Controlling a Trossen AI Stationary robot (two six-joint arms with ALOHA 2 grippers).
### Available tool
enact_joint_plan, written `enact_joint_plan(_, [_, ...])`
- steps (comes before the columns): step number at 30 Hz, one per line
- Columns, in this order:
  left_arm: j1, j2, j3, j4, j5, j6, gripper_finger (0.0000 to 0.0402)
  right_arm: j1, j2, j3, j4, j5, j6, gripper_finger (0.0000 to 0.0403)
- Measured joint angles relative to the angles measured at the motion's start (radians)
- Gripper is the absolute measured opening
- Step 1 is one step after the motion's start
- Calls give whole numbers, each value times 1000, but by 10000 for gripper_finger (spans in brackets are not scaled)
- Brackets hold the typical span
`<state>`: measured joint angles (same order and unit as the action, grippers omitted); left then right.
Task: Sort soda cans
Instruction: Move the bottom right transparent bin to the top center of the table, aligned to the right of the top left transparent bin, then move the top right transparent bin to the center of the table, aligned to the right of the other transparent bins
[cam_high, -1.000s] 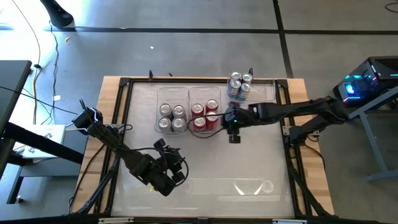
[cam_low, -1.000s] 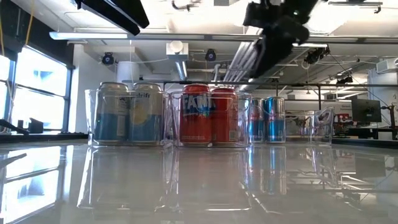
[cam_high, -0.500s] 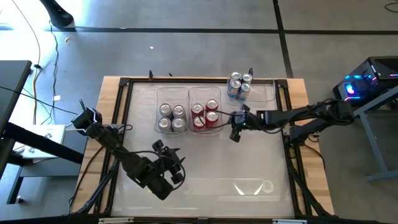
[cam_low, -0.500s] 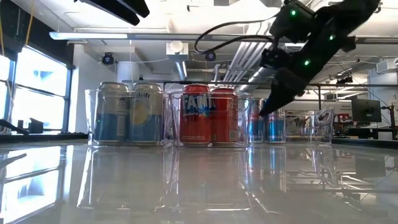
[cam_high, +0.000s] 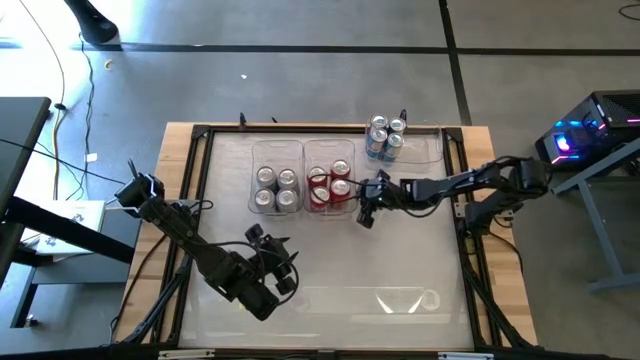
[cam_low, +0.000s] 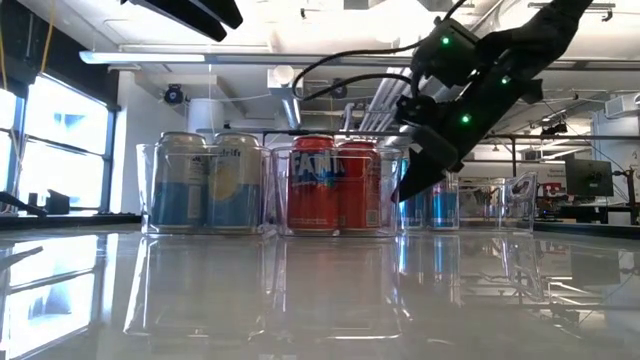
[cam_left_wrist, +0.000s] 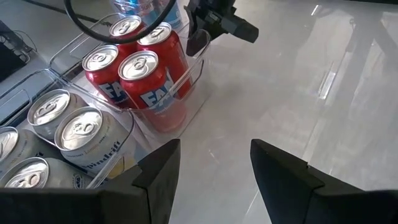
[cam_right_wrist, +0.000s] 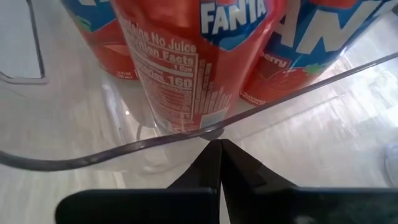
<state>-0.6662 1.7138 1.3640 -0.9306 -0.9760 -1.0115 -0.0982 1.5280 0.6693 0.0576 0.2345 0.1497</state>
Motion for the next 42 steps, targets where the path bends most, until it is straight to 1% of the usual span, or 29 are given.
enact_joint_plan(10, [0, 0, 0, 0, 0, 0, 190, 0, 1, 0, 32, -29, -20, 0])
enact_joint_plan(16, [0, 0, 0, 0, 0, 0, 190, 2, 2, 2, 74, -64, -31, 0])
enact_joint_plan(22, [0, 0, 0, 0, 0, 0, 190, 2, -5, 6, 50, -50, -23, 0])
enact_joint_plan(27, [0, 0, 0, 1, 1, 0, 190, 2, -86, 9, -96, -33, -23, 0])
enact_joint_plan(30, [0, 0, 0, 1, 1, 0, 190, 2, -188, 9, -202, -6, -44, 0])
enact_joint_plan(32, [0, 0, 0, 1, 1, 0, 190, 2, -267, 9, -298, 55, -62, 0])
enact_joint_plan(35, [0, 0, 0, 1, 1, 0, 190, -10, -396, 8, -446, 182, -79, 0])
enact_joint_plan(37, [0, 0, 0, 2, 1, 1, 190, -40, -472, 14, -547, 226, -77, 3])
enact_joint_plan(39, [1, 0, 0, 1, 1, 1, 190, -91, -518, 36, -649, 221, -75, 16])
enact_joint_plan(42, [8, 0, 0, 2, 1, 7, 190, -177, -541, 74, -721, 174, -99, 59])
